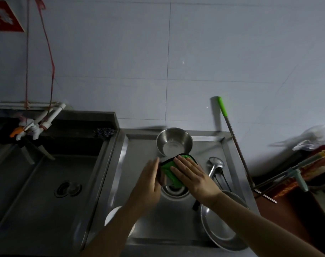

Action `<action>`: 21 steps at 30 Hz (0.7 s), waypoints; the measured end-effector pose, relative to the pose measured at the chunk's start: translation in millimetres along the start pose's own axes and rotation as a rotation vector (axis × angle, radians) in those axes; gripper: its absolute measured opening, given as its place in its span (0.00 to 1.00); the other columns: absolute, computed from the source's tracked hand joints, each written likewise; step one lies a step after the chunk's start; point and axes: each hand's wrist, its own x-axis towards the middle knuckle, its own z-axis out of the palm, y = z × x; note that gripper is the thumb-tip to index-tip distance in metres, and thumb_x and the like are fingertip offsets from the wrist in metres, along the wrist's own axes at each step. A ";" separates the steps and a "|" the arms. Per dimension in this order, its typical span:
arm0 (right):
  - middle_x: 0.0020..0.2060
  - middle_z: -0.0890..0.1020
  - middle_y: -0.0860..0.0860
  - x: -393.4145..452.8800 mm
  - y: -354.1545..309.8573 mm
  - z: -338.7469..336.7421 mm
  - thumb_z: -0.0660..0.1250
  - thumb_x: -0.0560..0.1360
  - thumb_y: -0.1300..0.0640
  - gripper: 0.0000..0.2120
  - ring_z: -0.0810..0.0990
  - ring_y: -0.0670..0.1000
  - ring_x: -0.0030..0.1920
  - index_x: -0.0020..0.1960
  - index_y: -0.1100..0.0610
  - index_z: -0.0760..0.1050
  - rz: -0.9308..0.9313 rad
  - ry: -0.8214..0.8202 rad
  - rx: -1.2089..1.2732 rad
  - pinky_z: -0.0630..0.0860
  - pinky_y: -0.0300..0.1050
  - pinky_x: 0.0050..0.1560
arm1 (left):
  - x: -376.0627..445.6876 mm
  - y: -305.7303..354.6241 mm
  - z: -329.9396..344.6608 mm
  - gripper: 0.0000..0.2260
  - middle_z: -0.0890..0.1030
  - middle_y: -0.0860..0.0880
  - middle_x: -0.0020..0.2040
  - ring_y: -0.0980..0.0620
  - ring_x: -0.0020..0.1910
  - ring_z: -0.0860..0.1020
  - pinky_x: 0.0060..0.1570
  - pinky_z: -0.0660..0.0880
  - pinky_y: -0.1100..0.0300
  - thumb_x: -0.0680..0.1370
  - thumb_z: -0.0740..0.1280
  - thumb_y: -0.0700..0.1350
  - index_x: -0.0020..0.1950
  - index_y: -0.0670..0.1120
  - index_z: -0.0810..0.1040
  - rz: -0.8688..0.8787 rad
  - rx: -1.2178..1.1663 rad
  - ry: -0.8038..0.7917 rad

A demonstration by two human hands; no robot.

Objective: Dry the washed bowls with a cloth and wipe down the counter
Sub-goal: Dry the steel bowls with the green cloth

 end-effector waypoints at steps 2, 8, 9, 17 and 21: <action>0.76 0.65 0.60 -5.3 -0.5 1.9 0.67 0.76 0.60 0.30 0.61 0.60 0.77 0.77 0.59 0.63 0.043 -0.005 0.008 0.69 0.63 0.70 | 0.5 -0.7 -8.1 0.34 0.62 0.49 0.79 0.56 0.77 0.62 0.75 0.63 0.59 0.75 0.60 0.43 0.81 0.54 0.53 0.013 -0.122 -0.133; 0.77 0.64 0.60 0.7 -6.2 -6.4 0.67 0.75 0.61 0.35 0.61 0.61 0.77 0.79 0.56 0.58 0.103 0.020 0.033 0.69 0.65 0.69 | -0.1 0.9 11.3 0.33 0.62 0.41 0.79 0.44 0.76 0.64 0.70 0.69 0.50 0.77 0.63 0.44 0.80 0.41 0.57 0.228 0.242 0.083; 0.76 0.64 0.60 5.0 -11.3 -6.3 0.65 0.76 0.60 0.33 0.62 0.60 0.77 0.79 0.56 0.59 0.090 0.036 0.036 0.68 0.64 0.70 | 5.8 -1.6 14.6 0.32 0.69 0.38 0.75 0.41 0.72 0.70 0.66 0.73 0.45 0.75 0.69 0.41 0.77 0.38 0.63 0.192 0.235 0.151; 0.75 0.67 0.60 23.0 -13.1 -29.2 0.71 0.76 0.65 0.30 0.65 0.58 0.76 0.75 0.64 0.65 0.118 0.177 0.145 0.70 0.59 0.70 | 13.7 -7.3 -11.9 0.20 0.80 0.45 0.64 0.54 0.63 0.78 0.66 0.72 0.63 0.75 0.68 0.31 0.68 0.37 0.77 0.149 -0.069 0.539; 0.75 0.69 0.58 23.4 -4.5 -29.0 0.72 0.74 0.66 0.33 0.68 0.55 0.74 0.76 0.59 0.65 0.245 0.229 0.321 0.72 0.54 0.70 | 1.4 -17.7 -10.9 0.23 0.80 0.65 0.61 0.59 0.61 0.79 0.62 0.73 0.68 0.76 0.65 0.25 0.67 0.43 0.77 -0.053 -0.311 0.607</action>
